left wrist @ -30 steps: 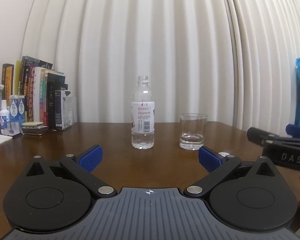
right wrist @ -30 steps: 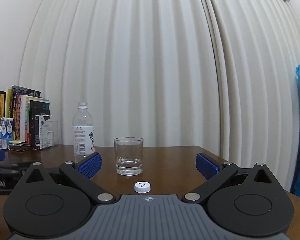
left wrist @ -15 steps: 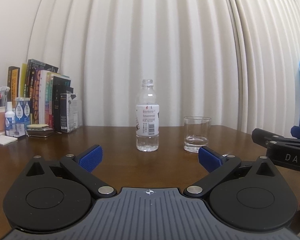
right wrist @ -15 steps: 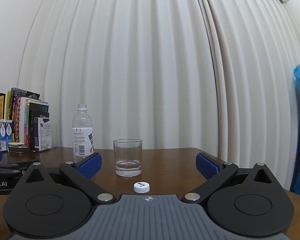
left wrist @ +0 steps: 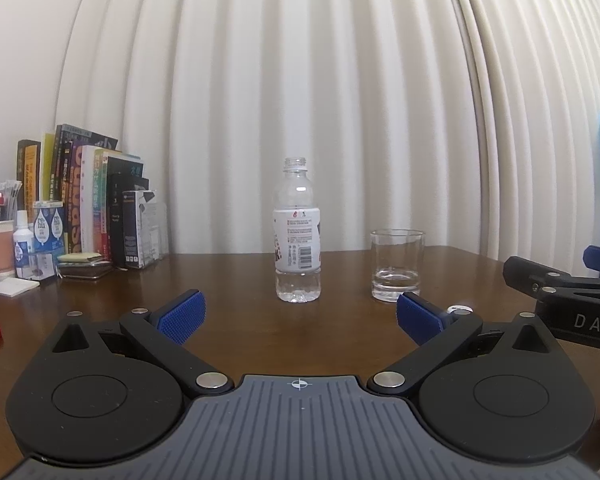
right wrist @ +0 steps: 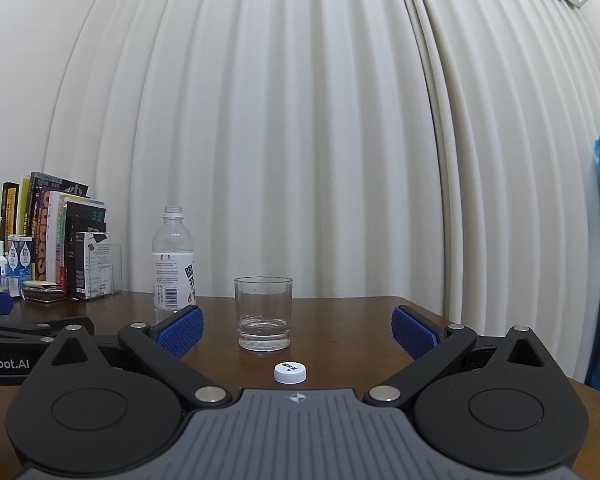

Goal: Unscrew bottle cap and pour

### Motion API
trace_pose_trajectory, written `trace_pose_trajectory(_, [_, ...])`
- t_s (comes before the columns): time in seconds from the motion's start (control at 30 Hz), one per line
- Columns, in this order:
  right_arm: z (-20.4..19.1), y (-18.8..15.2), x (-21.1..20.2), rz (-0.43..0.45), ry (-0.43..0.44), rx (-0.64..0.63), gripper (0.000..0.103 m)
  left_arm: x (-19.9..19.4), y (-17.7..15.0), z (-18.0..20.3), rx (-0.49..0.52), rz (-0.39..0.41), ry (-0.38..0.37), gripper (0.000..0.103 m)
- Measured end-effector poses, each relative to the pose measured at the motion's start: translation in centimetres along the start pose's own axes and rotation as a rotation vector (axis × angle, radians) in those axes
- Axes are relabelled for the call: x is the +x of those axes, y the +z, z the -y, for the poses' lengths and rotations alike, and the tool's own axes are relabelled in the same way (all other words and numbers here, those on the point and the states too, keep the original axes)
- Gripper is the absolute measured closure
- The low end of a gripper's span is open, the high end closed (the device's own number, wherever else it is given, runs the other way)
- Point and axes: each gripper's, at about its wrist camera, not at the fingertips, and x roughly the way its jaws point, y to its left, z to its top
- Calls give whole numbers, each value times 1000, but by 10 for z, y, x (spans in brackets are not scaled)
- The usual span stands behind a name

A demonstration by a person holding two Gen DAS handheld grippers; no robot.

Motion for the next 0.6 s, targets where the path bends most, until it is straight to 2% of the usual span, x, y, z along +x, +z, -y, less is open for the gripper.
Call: trace_pose_trajectory(0.6, [-1,2,2,-5,-1,0,0,3,1,-5,-31,-20,10,0])
